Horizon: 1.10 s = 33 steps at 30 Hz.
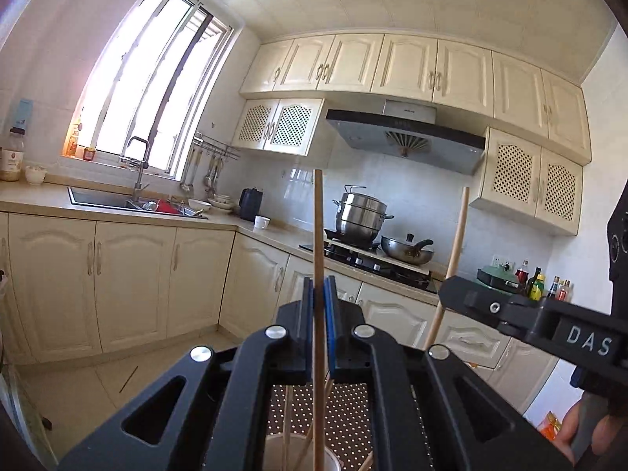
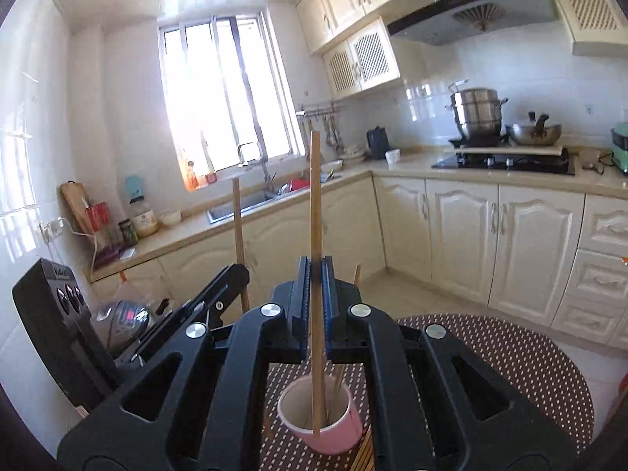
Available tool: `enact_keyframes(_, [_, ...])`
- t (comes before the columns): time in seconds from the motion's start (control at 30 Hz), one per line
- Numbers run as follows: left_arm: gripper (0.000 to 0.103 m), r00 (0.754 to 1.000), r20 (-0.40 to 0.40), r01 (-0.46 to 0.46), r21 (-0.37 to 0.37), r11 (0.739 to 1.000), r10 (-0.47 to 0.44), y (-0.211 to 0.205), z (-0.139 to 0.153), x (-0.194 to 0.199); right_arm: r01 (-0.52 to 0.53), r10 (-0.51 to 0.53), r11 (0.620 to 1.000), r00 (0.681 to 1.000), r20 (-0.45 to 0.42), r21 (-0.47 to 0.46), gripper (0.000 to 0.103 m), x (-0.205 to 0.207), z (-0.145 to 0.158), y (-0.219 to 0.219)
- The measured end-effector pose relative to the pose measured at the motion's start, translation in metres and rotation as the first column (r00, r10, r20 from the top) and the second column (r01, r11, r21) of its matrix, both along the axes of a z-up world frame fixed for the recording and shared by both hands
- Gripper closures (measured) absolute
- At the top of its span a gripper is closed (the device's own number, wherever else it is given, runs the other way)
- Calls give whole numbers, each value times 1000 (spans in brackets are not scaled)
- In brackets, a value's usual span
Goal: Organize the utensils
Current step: 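Raise both held chopsticks upright and carry them above the pink cup, then lower the chopsticks into the pink cup and open both tools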
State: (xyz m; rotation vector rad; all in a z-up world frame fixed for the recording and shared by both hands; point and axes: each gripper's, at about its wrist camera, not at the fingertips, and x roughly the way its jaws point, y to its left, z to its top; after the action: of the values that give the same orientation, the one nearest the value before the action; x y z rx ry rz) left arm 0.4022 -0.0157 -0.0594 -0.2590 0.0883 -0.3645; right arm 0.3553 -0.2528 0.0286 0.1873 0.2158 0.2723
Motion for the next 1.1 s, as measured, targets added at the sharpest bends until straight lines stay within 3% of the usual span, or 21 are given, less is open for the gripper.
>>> enact_keyframes(0.17, [97,1000,10,9,3,1000,-9,-5,-13,14,18,-18,1000,999,29,-10,97,14,-11,3])
enact_keyframes(0.5, [97,999,-40,22,46,999,-21,-6,-46,24,18,-20,999,999,-39,-34,97,28,-50,2])
enact_keyframes(0.6, [97,1000,-22,-3,27,1000,4,1,-45,22,22,-23,999,999,-45,-32,97,25,-55,1])
enact_keyframes(0.77, [97,996,82,-37,-19,999,38,4,-24,13,23,-24,999,999,-46,-24,97,20,-56,0])
enact_keyframes(0.9, [97,992,114,-46,6,999,45,-6,-22,17,12,-13,1000,999,-49,-20,97,18,-59,0])
enact_keyframes(1.1, [97,996,87,-42,71,997,35,-16,-42,21,0,-2,1000,997,-80,-21,97,22,-72,0])
